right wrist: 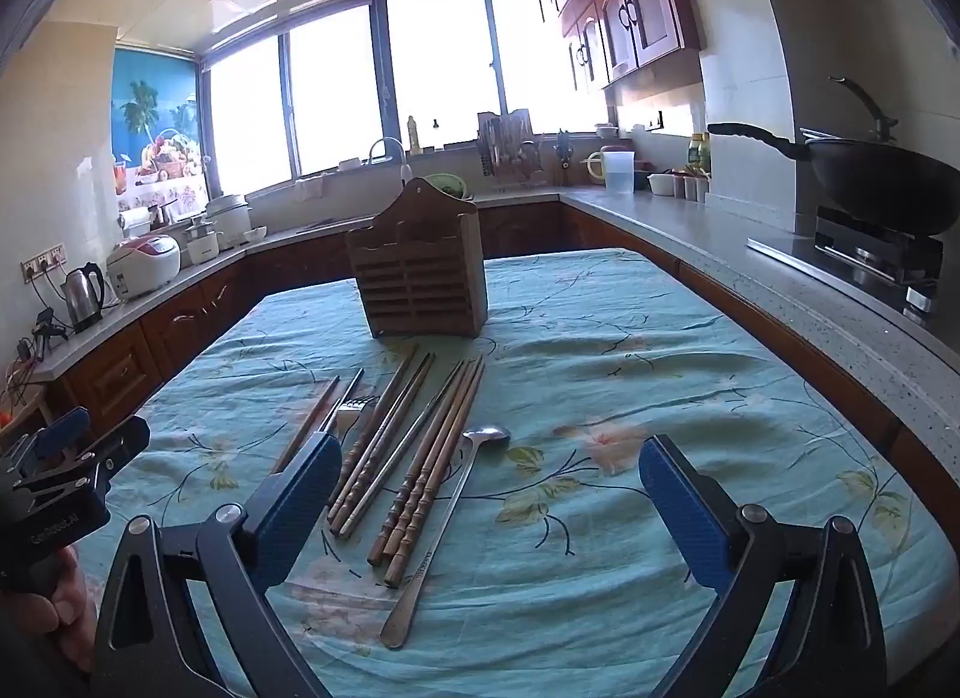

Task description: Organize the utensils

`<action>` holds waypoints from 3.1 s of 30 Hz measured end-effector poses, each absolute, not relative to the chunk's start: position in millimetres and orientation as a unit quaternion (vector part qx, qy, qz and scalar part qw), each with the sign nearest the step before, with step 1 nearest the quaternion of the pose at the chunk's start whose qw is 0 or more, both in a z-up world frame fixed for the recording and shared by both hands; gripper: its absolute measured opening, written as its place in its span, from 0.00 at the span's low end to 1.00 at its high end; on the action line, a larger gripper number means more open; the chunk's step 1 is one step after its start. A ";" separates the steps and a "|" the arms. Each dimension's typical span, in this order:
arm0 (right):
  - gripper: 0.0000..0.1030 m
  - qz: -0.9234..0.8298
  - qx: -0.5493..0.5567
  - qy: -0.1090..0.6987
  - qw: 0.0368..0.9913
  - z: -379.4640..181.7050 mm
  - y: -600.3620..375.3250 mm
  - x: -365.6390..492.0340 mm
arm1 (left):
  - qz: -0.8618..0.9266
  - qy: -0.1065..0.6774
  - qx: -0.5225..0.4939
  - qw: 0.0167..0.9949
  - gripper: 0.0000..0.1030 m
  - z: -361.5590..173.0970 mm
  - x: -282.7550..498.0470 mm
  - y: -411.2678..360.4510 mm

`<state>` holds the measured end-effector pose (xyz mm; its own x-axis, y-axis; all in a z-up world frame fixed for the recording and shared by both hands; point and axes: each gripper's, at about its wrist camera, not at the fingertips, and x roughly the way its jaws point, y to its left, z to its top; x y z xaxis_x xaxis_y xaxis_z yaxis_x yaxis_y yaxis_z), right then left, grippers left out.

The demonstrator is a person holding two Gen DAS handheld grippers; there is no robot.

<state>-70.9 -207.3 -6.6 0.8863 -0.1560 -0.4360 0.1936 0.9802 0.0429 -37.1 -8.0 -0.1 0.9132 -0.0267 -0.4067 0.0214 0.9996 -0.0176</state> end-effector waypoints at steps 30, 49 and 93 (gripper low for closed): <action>0.98 -0.077 0.036 0.199 0.976 0.4 -202.8 -73.9 | -0.011 0.198 -0.011 0.980 0.99 -2.9 -36.6 -7.3; 0.98 -0.073 0.048 0.221 0.971 -5.8 -206.8 -64.7 | -0.018 0.217 -0.023 0.976 0.98 -5.1 -30.7 -4.1; 0.23 0.032 0.242 0.434 0.867 -80.8 -277.0 52.1 | -0.191 0.464 0.002 0.865 0.34 -40.6 206.7 -66.9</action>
<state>52.1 -277.0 -80.8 0.6217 0.2646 -0.7372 0.1553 0.8809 0.4471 206.7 -66.9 -40.6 0.4955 -0.3294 -0.8037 0.3323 0.9268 -0.1749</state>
